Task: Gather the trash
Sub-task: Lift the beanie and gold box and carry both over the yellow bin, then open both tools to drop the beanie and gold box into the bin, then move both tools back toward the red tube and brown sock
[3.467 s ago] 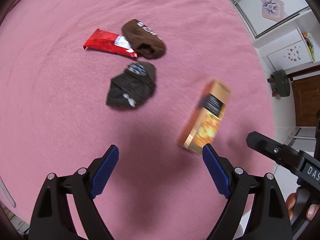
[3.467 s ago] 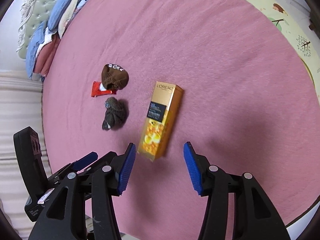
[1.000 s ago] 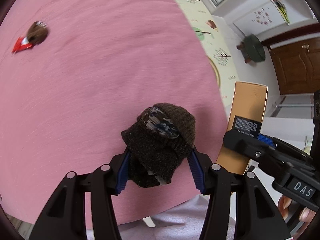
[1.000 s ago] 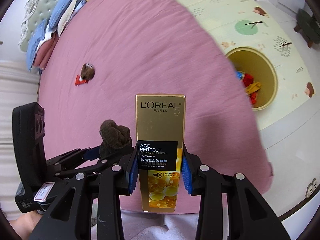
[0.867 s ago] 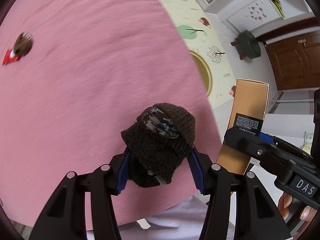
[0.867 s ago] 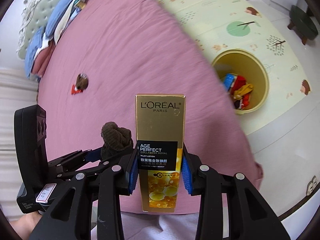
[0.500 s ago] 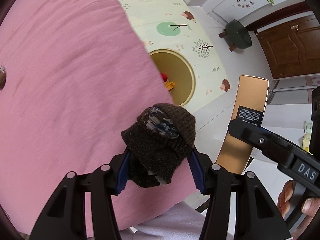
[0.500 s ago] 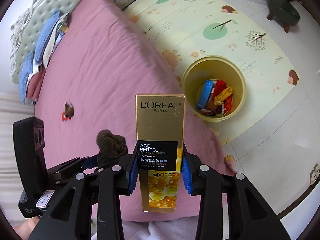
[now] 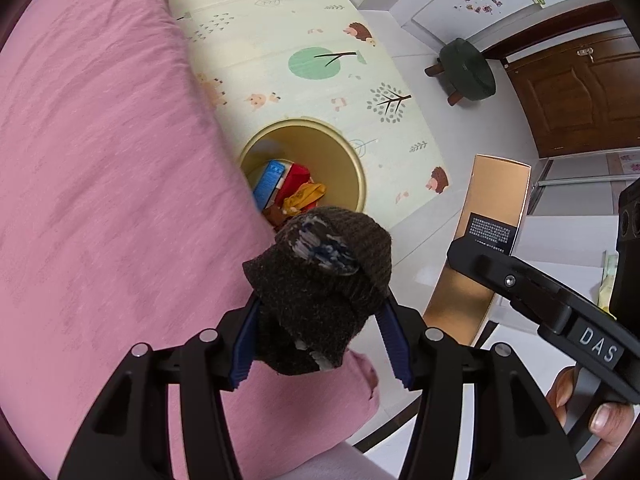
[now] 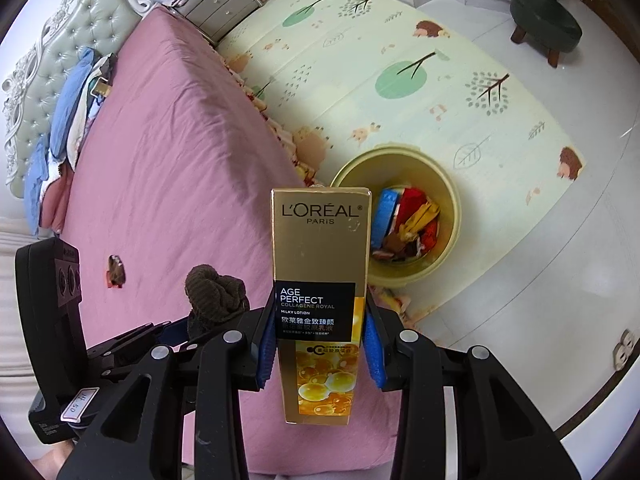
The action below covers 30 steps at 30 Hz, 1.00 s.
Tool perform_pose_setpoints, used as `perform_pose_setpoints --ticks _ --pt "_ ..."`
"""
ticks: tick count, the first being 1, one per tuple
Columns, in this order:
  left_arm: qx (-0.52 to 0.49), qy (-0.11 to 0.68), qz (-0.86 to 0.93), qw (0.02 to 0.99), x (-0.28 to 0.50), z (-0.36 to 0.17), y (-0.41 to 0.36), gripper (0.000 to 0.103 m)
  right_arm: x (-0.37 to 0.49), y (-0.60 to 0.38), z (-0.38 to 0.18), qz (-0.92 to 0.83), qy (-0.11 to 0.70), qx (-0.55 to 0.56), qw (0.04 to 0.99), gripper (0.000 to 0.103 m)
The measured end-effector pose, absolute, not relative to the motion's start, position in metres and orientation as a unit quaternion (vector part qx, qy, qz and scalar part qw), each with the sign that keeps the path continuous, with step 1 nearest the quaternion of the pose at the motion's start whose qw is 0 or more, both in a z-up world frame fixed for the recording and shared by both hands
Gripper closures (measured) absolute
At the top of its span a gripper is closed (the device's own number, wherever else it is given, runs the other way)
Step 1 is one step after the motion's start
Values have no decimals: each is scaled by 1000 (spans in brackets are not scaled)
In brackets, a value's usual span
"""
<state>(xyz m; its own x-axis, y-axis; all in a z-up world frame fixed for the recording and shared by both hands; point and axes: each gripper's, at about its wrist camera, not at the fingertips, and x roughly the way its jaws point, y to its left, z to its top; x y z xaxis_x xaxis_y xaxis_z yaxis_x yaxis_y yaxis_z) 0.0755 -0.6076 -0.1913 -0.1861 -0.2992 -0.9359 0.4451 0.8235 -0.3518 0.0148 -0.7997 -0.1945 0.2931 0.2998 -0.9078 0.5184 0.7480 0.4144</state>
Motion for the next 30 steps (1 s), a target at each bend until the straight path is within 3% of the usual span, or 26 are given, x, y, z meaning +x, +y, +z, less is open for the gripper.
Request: perform_pose_setpoints --ticks 7,9,11,13,21,30 --pt "33 702 -317 637 91 -190 -631 44 35 -823 -189 -83 581 325 742 67" --pt "26 698 -325 637 96 -187 -637 37 39 -831 -187 -90 577 319 747 66" --pt "23 693 -329 641 100 -184 -644 19 44 -839 -186 -94 580 320 743 53" --pt "27 690 -331 643 102 -182 -648 15 45 -847 -185 -107 579 319 743 53" --pt "53 684 -327 650 99 -178 -639 15 40 -843 -179 -106 570 324 747 53" --pt "19 688 -281 669 97 -173 -570 15 46 -774 -173 -50 583 301 753 53"
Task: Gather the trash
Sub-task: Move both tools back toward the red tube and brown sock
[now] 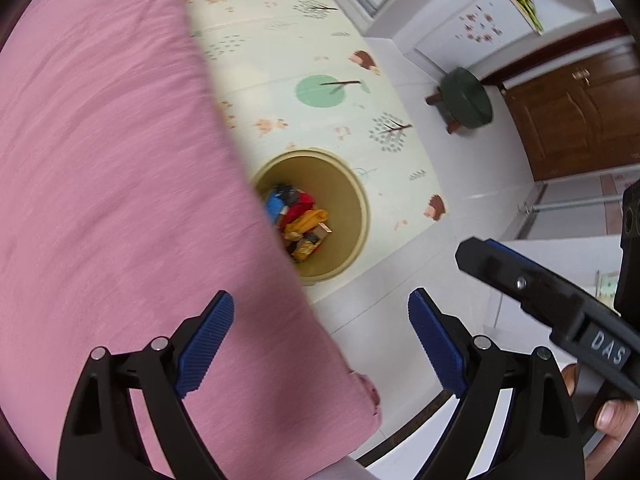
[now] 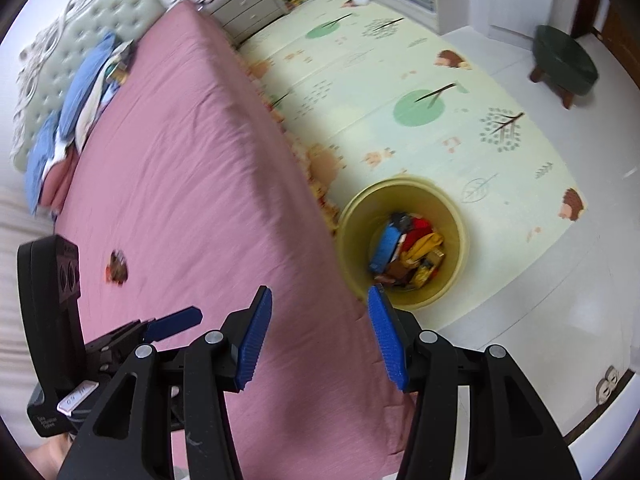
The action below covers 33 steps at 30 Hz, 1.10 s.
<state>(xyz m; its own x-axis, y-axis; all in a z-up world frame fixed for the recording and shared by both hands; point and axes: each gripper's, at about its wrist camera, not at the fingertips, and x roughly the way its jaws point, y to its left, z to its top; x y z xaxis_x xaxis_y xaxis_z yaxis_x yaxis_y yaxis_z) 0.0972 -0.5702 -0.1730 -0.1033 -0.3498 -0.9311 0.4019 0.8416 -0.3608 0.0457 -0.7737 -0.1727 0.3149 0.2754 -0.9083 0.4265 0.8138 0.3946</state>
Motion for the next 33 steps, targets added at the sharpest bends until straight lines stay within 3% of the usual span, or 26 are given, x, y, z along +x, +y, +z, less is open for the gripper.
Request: perform_pose_setpoints --ticks 18,33 --pt "-106 681 -133 712 86 -176 -319 15 87 -558 -163 80 613 241 748 53" --pt "-190 645 -50 738 123 -171 -166 15 150 -427 -164 139 618 213 744 53"
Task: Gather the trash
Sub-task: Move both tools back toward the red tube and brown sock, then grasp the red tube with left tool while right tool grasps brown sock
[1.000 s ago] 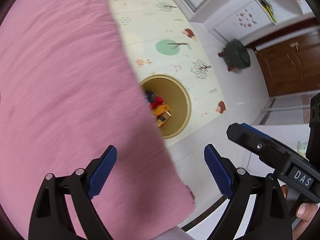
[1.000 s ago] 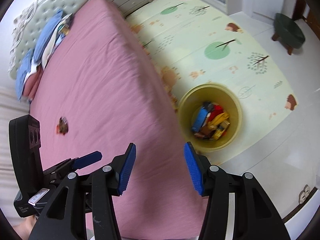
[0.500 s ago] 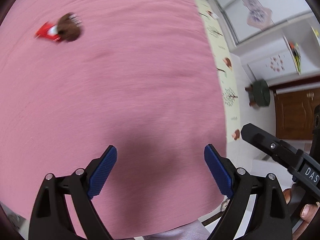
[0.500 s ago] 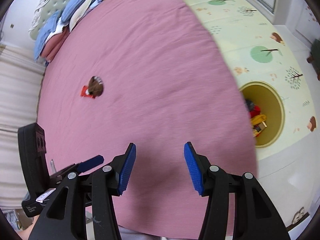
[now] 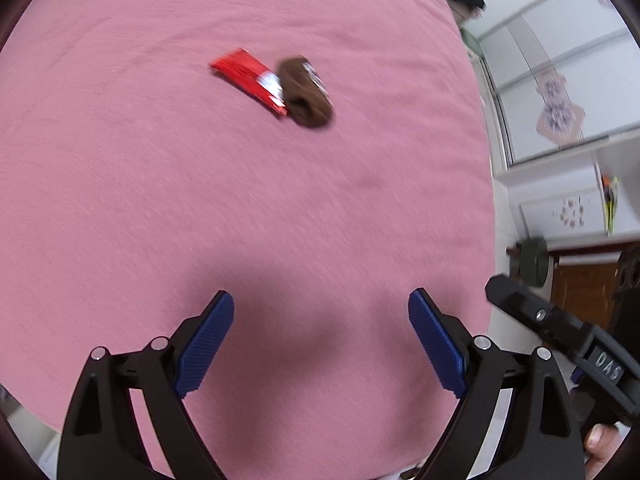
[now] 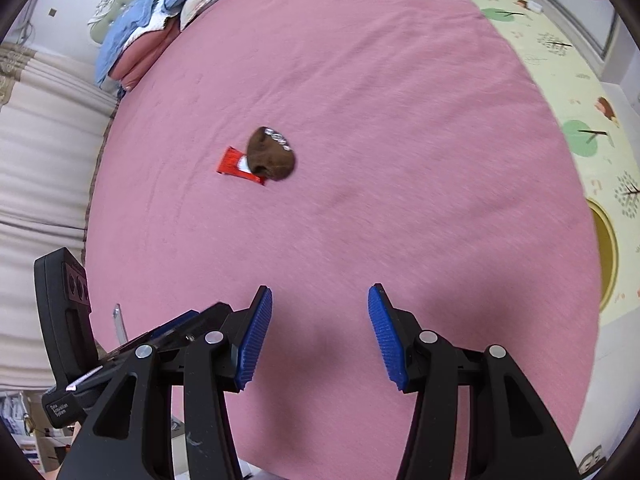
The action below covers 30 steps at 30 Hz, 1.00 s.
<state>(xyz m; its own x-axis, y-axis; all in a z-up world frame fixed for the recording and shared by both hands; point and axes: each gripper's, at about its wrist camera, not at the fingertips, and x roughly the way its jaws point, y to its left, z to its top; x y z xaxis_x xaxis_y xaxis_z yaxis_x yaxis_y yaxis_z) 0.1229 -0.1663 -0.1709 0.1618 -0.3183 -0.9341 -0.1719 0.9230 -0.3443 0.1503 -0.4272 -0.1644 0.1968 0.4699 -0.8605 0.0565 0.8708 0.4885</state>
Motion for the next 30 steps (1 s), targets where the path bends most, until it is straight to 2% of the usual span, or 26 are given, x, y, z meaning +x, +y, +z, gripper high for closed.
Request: perform_pose_setpoints --ticks 9,22,30 --pt "-267 630 5 729 194 -190 -108 15 223 -386 -184 160 625 201 737 53" --pt "-350 638 47 684 292 -263 -76 15 298 -344 -246 167 652 190 715 53" --pt "-347 655 71 667 326 -295 -74 11 323 -332 -277 148 665 194 706 49"
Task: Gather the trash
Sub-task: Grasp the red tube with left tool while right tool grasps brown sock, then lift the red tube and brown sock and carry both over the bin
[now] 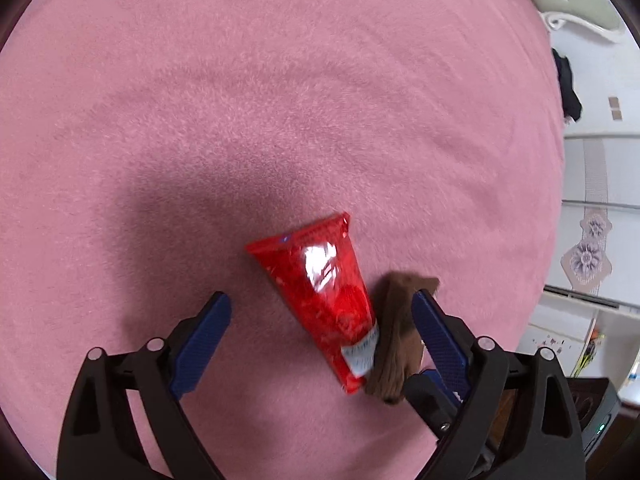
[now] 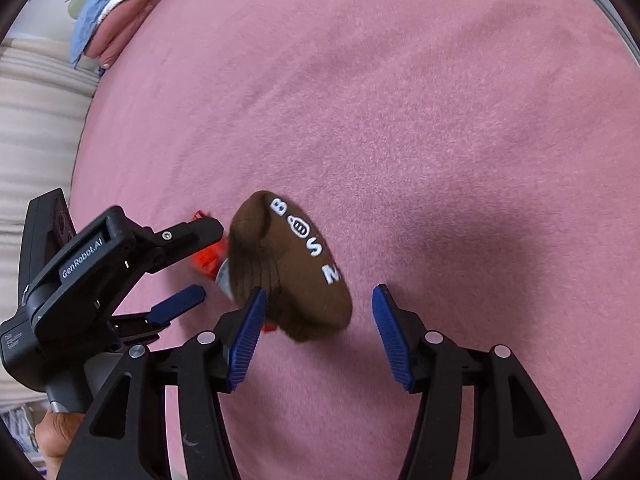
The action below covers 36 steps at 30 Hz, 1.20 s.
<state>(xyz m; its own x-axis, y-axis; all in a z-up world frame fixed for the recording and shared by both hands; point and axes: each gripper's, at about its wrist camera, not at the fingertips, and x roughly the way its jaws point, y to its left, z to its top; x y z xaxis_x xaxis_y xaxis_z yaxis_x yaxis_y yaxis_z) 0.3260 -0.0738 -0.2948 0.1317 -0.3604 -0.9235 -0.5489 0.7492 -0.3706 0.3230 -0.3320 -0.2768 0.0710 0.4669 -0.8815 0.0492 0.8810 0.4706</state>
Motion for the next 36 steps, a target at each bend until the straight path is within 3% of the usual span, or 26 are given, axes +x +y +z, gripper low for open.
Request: perform_pose_setpoints --ticks 4,6,9,11,14,36 --pt "-350 654 92 665 330 -299 -77 10 324 -328 -279 145 666 184 708 48" --pt "-338 655 107 667 330 -298 -81 14 322 -327 -278 129 664 166 718 60" --pt "-318 659 135 668 330 -296 -89 31 318 -323 -279 124 667 146 721 86" --pt "-307 659 151 669 329 -294 -92 49 314 -325 -280 122 667 144 720 93" --pt "-302 656 153 675 323 -292 -92 66 307 -337 -278 117 668 163 716 94" --pt "-243 710 9 661 197 -260 -187 69 190 -453 -225 88 661 262 698 94"
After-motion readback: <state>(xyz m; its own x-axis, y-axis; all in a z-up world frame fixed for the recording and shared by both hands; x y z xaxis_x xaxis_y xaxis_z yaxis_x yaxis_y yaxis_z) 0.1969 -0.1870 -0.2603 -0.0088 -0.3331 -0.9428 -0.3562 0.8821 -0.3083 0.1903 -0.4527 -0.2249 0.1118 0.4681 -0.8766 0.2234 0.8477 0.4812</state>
